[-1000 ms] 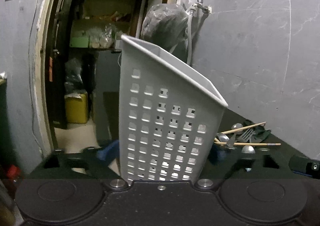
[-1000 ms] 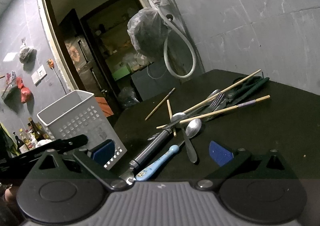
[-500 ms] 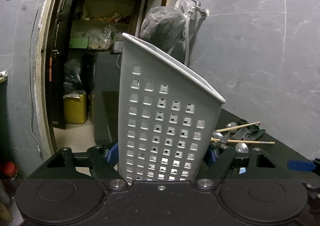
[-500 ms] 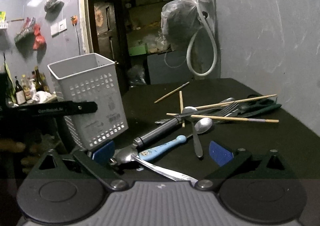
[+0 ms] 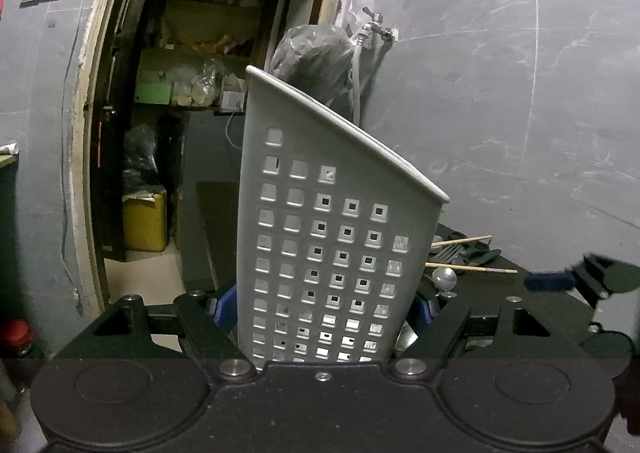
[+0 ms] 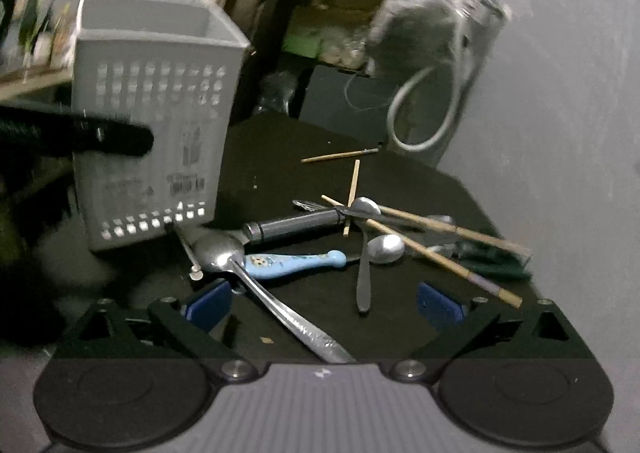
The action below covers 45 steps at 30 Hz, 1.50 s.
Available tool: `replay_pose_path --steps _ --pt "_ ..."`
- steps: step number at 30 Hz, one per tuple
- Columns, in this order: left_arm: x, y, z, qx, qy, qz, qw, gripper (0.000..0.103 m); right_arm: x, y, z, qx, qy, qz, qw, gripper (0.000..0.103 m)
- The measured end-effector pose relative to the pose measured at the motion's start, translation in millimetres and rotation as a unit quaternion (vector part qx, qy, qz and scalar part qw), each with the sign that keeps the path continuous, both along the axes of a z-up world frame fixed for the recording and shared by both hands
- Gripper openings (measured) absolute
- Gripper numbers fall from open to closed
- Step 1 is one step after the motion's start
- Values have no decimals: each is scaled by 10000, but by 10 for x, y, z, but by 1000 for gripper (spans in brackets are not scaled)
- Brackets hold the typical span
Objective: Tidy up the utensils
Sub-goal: 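Move the right tool over the utensil pile while the left tool holds the basket, then close the right tool on a large silver spoon in the pile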
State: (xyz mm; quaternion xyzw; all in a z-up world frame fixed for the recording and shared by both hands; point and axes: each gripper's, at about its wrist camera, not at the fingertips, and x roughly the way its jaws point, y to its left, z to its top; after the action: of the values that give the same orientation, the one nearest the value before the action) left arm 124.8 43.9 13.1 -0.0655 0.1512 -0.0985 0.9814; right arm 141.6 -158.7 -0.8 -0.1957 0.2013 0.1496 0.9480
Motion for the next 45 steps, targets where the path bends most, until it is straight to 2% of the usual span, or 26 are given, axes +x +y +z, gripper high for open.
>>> replay_pose_path --steps 3,6,12,14,15,17,22,25,32,38,40,45 --pt "-36 -10 3 7 -11 0 10000 80 -28 125 -33 -500 -270 186 9982 101" --pt "-90 -9 -6 -5 -31 -30 10000 80 -14 225 -74 -813 -318 231 9959 100" --pt "-141 32 -16 -46 -55 -58 10000 80 135 277 -101 -863 -90 348 9956 75" --pt "-142 35 -19 -42 -54 -57 10000 80 175 289 -95 -837 -12 424 9956 59" --pt "-145 36 -20 -37 -55 -57 10000 80 198 293 -96 -816 48 459 9956 56" --pt "-142 41 -20 -33 -51 -55 10000 80 242 285 -93 -726 188 519 9958 41" --pt "-140 48 -23 -37 -53 -57 10000 80 365 237 -68 -537 468 611 9956 32" --pt "-140 47 -23 -38 -55 -54 10000 80 443 210 -44 -411 713 717 9940 20" --pt "-141 48 -23 -38 -52 -55 10000 80 470 200 -52 -379 661 666 9949 12" --pt "-155 58 -23 -34 -56 -44 10000 80 331 72 -17 173 542 440 9974 1" --pt "-163 63 -20 -38 -60 -35 10000 80 318 10 -12 388 601 356 9968 1" --pt "-176 73 -21 -21 -68 -28 10000 80 352 -65 15 576 722 337 9952 1"
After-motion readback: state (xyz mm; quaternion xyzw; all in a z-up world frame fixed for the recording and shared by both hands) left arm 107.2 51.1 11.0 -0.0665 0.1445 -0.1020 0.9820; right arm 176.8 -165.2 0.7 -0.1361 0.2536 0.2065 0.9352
